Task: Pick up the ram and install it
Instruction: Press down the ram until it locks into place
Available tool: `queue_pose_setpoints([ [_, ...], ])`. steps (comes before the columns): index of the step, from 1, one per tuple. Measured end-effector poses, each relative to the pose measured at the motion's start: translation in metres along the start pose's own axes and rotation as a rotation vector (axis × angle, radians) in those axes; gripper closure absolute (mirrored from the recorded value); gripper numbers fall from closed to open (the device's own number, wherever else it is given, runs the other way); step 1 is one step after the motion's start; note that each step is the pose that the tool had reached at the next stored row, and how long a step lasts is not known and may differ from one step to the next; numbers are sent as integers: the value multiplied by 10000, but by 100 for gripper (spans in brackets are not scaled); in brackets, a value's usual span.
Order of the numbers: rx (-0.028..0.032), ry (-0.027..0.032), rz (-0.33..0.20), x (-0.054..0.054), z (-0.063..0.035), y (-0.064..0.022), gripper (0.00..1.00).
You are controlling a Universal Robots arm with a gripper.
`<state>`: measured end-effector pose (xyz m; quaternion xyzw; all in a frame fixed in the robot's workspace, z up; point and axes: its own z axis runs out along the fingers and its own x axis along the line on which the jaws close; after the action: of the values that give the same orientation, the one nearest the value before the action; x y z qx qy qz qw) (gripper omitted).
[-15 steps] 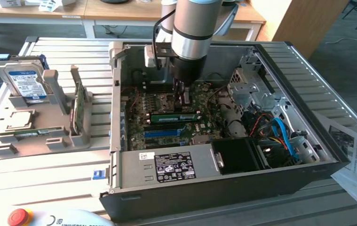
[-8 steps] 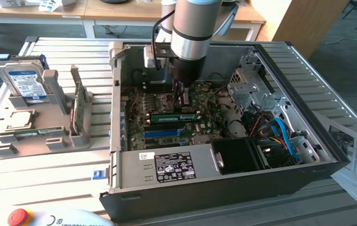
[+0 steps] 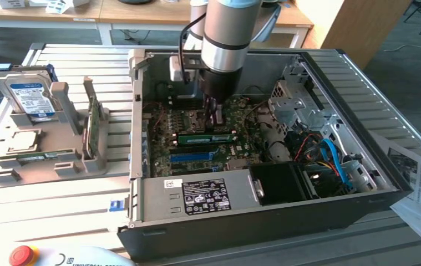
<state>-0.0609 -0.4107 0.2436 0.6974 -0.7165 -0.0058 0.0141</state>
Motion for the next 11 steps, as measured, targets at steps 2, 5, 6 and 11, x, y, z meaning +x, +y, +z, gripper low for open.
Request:
queue_pose_setpoints([
  [2, 0, 0, 0, 0, 15, 0, 90],
  [5, 0, 0, 1, 0, 32, 3, 90],
  [6, 0, 0, 1, 0, 38, 4, 90],
  [11, -1, 3, 0, 0, 50, 6, 90],
])
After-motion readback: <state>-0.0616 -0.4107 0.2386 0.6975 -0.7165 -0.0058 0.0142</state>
